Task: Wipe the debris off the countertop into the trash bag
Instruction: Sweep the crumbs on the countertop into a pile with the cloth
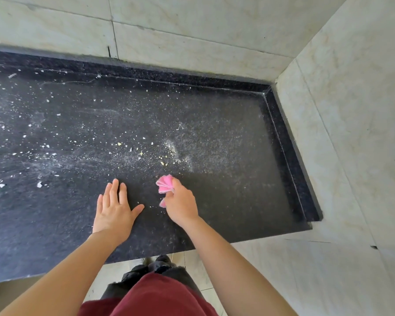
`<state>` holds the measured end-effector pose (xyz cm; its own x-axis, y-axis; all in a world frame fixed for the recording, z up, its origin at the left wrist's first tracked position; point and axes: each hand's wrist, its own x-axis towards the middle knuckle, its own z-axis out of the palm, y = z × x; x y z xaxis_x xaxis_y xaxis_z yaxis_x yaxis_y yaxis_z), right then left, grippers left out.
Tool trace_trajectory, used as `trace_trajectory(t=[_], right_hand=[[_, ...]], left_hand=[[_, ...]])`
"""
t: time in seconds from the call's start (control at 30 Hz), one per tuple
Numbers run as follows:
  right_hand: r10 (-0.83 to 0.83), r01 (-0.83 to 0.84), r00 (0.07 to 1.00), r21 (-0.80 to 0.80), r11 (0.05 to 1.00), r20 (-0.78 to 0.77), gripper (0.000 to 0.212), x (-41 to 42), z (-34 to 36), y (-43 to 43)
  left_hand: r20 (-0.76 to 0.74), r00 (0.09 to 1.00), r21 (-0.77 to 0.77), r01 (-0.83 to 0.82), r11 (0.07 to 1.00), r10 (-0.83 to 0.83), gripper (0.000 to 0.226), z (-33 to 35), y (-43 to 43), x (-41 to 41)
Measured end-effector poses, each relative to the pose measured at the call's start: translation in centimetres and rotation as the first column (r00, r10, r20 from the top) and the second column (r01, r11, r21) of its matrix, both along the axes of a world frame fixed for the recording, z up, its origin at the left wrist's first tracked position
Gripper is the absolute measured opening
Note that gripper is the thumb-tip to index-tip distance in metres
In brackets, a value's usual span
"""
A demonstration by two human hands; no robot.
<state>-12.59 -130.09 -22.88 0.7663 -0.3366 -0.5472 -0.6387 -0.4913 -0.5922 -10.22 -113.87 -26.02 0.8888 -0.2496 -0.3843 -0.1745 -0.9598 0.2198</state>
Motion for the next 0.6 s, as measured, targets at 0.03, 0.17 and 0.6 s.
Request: trace_trajectory(t=[0.03,0.17,0.6], right_hand=[[0.017,-0.018,1.0,0.071,0.997,0.014,0.053,0.2,0.4,0.1],[-0.056,0.055,0.992,0.008,0.998,0.113,0.039,0.9,2.4,-4.6],[-0.249,0.251,0.968,-0.215,0.944,0.037,0.044,4.0,1.5,-10.1]], left_hand=[[-0.001,1.0,0.002,0.0,1.0,0.0,0.078,0.1,0.0,0.0],[0.002,1.0,-0.009,-0.007,1.0,0.007,0.078,0.2,-0.1,-0.1],[-0.003,1.0,0.01,0.002,1.0,-0.002,0.08,-0.1,0.2,-0.1]])
